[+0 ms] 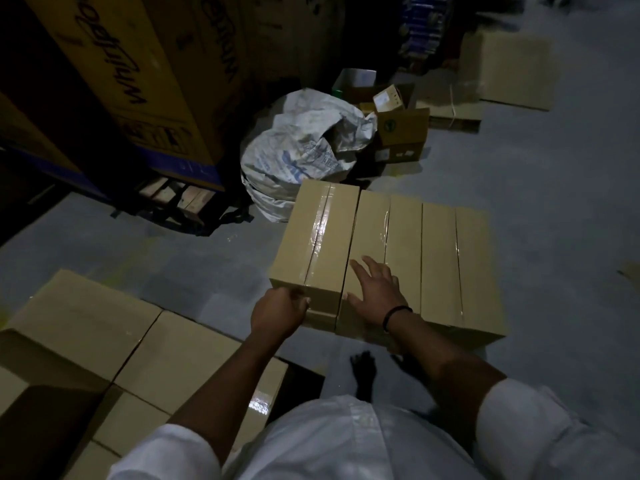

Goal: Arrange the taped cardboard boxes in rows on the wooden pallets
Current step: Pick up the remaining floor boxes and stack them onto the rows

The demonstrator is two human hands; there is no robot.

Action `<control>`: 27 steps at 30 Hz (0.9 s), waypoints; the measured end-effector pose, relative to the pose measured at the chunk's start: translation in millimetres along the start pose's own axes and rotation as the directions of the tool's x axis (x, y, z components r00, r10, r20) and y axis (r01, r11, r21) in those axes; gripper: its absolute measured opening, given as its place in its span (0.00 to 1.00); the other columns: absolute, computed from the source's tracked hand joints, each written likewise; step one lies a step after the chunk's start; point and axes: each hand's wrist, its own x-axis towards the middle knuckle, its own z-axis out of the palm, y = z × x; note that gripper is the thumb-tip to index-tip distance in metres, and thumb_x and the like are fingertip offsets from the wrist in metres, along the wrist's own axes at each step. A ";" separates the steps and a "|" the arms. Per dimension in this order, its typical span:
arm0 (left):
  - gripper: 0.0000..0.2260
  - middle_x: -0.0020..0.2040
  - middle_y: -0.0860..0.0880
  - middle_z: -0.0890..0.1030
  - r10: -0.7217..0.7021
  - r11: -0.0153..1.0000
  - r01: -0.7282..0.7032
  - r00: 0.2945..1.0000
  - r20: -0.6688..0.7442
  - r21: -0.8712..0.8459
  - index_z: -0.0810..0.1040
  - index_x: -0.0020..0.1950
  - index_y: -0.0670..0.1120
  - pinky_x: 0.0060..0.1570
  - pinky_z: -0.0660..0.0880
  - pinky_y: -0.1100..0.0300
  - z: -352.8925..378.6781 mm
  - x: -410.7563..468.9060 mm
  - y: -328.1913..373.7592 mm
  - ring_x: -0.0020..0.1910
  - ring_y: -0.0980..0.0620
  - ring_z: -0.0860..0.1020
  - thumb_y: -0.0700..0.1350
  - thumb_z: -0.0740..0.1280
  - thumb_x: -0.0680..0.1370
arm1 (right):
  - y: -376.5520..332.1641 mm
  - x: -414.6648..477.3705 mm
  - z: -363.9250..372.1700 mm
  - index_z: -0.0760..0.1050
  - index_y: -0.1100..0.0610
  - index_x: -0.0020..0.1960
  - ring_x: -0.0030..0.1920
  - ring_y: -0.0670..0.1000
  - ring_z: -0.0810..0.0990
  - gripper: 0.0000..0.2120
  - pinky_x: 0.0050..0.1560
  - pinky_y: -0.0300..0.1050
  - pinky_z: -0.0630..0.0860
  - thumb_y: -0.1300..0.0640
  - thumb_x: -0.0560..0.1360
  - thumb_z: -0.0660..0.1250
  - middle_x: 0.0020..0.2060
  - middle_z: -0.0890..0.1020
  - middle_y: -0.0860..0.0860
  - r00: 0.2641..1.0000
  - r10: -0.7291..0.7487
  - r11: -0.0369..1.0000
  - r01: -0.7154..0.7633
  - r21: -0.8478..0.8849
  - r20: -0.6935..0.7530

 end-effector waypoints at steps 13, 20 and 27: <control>0.17 0.56 0.49 0.85 0.007 1.000 -0.006 0.999 0.033 -0.023 0.82 0.66 0.51 0.49 0.78 0.57 -2.1 65.2 -60.2 0.52 0.47 0.83 0.56 0.66 0.81 | -31.6 63.3 31.9 0.40 0.46 0.83 0.79 0.58 0.53 0.43 0.77 0.60 0.56 0.42 0.80 0.65 0.82 0.50 0.51 0.995 0.077 0.997 -0.075 -0.033 0.066; 0.18 0.58 0.48 0.85 0.030 0.999 -0.032 0.996 0.088 0.023 0.81 0.67 0.50 0.54 0.79 0.54 12.2 114.8 -71.3 0.55 0.47 0.83 0.55 0.67 0.80 | -17.6 117.0 43.9 0.38 0.48 0.83 0.79 0.59 0.55 0.44 0.75 0.58 0.57 0.42 0.80 0.64 0.82 0.51 0.54 0.987 0.105 0.994 -0.101 -0.038 0.120; 0.18 0.64 0.49 0.83 0.052 0.995 -0.063 0.988 0.144 0.074 0.79 0.70 0.50 0.56 0.76 0.56 25.7 189.3 -72.5 0.57 0.49 0.82 0.52 0.68 0.81 | -6.5 196.5 65.6 0.37 0.48 0.83 0.79 0.60 0.55 0.44 0.75 0.58 0.58 0.41 0.80 0.63 0.82 0.50 0.54 0.968 0.164 0.986 -0.160 -0.038 0.190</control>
